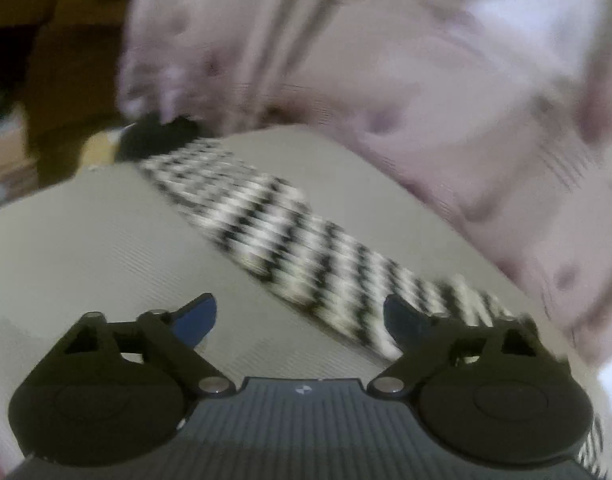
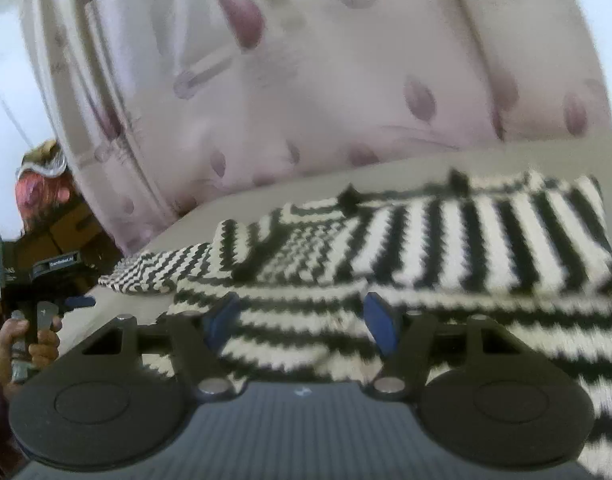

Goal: Fold small clothes

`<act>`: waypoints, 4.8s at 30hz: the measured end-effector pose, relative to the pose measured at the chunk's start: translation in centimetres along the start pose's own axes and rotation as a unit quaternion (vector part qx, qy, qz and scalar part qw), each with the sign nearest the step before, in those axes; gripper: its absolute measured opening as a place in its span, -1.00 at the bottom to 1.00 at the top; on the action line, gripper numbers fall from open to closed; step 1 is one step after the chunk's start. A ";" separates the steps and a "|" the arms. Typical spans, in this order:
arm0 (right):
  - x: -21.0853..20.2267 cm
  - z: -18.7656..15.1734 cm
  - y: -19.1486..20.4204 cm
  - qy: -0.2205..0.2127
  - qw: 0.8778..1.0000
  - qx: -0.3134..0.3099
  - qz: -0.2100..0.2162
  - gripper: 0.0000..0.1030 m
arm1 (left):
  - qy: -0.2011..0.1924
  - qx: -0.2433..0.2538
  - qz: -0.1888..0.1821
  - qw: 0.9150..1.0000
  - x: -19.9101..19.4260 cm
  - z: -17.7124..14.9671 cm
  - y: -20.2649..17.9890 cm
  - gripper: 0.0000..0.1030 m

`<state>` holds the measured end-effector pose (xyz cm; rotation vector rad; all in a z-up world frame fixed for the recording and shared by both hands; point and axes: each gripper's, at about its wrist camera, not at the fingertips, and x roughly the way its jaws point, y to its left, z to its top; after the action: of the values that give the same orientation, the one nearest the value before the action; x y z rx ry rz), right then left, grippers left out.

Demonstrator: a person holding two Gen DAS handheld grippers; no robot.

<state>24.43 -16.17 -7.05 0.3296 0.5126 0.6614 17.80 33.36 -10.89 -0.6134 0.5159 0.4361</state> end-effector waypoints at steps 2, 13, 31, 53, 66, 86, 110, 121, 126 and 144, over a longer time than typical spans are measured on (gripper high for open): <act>-0.7 -0.5 -0.3 -0.003 1.000 0.007 -0.002 0.32 | 0.009 -0.034 0.023 0.999 0.8 2.5 3.2 0.42; -1.9 -0.6 -0.1 -0.021 0.999 0.024 -0.014 0.32 | 0.014 -0.086 0.055 0.995 7.1 11.6 10.8 0.32; -5.9 -1.7 -3.0 -0.065 0.994 0.074 -0.034 0.32 | -0.071 0.033 -0.071 0.994 -3.9 11.1 -6.9 -0.85; -13.7 -4.4 -10.3 -0.133 0.982 0.125 -0.049 0.32 | 0.143 0.282 -0.276 0.907 1.2 -19.9 -44.5 -0.84; -12.6 -2.6 -13.1 -0.135 0.981 0.136 -0.032 0.36 | 0.028 0.350 -0.318 0.881 -1.7 -20.4 -36.3 1.00; 2.8 7.0 -12.4 -0.054 0.991 -0.010 -0.121 -0.86 | 0.027 0.209 -0.206 0.956 3.1 -12.5 -18.7 0.97; 3.5 5.5 -15.0 -0.020 0.992 -0.001 -0.125 -0.82 | 0.043 0.253 -0.020 0.966 11.2 -5.5 -20.4 -0.96; 1.9 5.1 -15.4 -0.031 0.992 0.031 -0.122 -0.82 | 0.053 0.320 -0.152 0.934 5.0 -6.7 -18.8 0.50; 0.7 3.9 -15.2 -0.024 0.992 0.028 -0.119 -0.81 | 0.002 0.454 -0.131 0.881 3.0 -11.1 -19.1 0.41; -14.6 -3.7 -13.7 -0.025 0.985 0.117 -0.126 -0.67 | 0.026 0.362 -0.118 0.924 -3.9 -12.0 -12.9 0.85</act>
<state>19.38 -35.46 -11.19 0.4920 0.5736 0.3466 17.67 15.30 -11.56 0.0325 0.5995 -0.0188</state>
